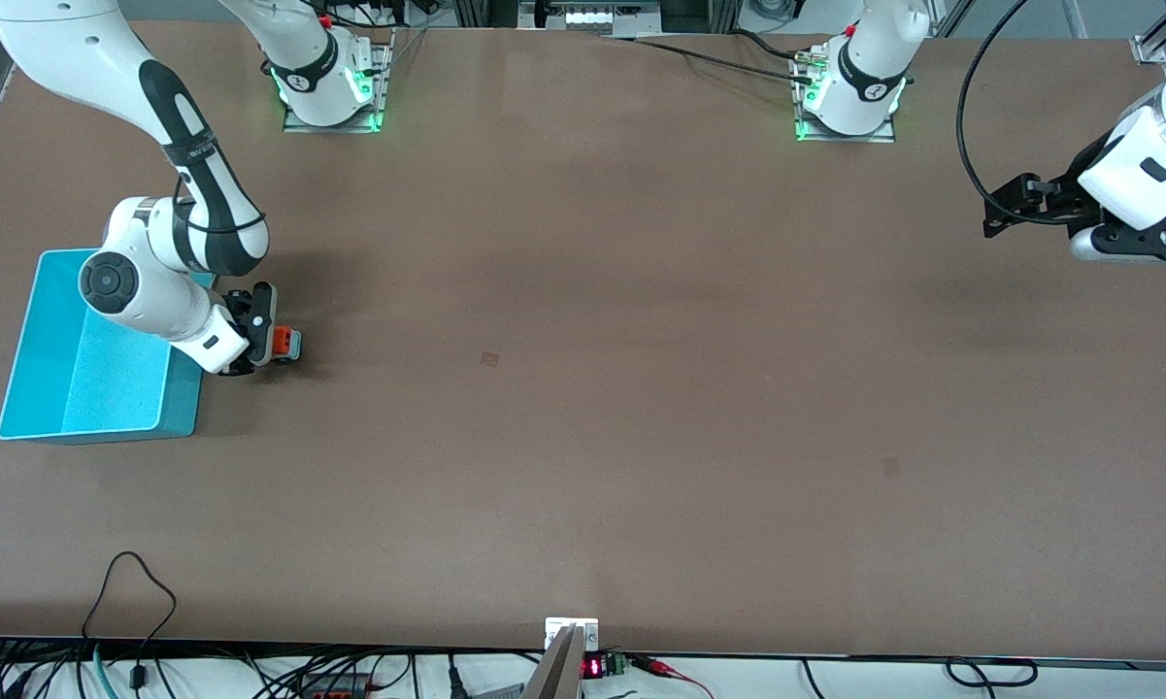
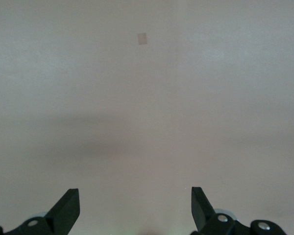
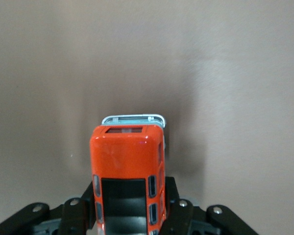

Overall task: Wind up bus and store in blue box
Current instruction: 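Lift the bus with the right gripper over the box rim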

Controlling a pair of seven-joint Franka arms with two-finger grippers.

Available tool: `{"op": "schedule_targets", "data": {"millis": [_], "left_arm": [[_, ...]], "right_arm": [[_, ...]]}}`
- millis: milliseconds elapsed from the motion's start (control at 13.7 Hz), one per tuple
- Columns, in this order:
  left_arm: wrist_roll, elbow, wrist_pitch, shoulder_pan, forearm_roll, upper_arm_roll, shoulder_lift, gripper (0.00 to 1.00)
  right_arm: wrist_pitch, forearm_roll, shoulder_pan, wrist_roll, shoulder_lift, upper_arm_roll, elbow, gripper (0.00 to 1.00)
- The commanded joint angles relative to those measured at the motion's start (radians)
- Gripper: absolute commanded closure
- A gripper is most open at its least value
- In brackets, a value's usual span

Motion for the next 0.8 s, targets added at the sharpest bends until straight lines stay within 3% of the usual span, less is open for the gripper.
{"op": "schedule_targets", "data": {"millis": [0, 364, 729], "left_arm": [[0.013, 0.032, -0.019, 0.003, -0.008, 0.003, 0.015, 0.0], [0.013, 0.032, -0.022, 0.003, -0.01, 0.003, 0.013, 0.0], [0.013, 0.032, -0.022, 0.003, -0.01, 0.005, 0.015, 0.0]], "right_arm": [[-0.007, 0.002, 0.001, 0.009, -0.064, 0.02, 0.031, 0.91], [-0.067, 0.1, -0.028, 0.145, -0.159, 0.014, 0.138, 0.91], [-0.144, 0.11, -0.184, 0.384, -0.158, 0.002, 0.194, 0.91]]}}
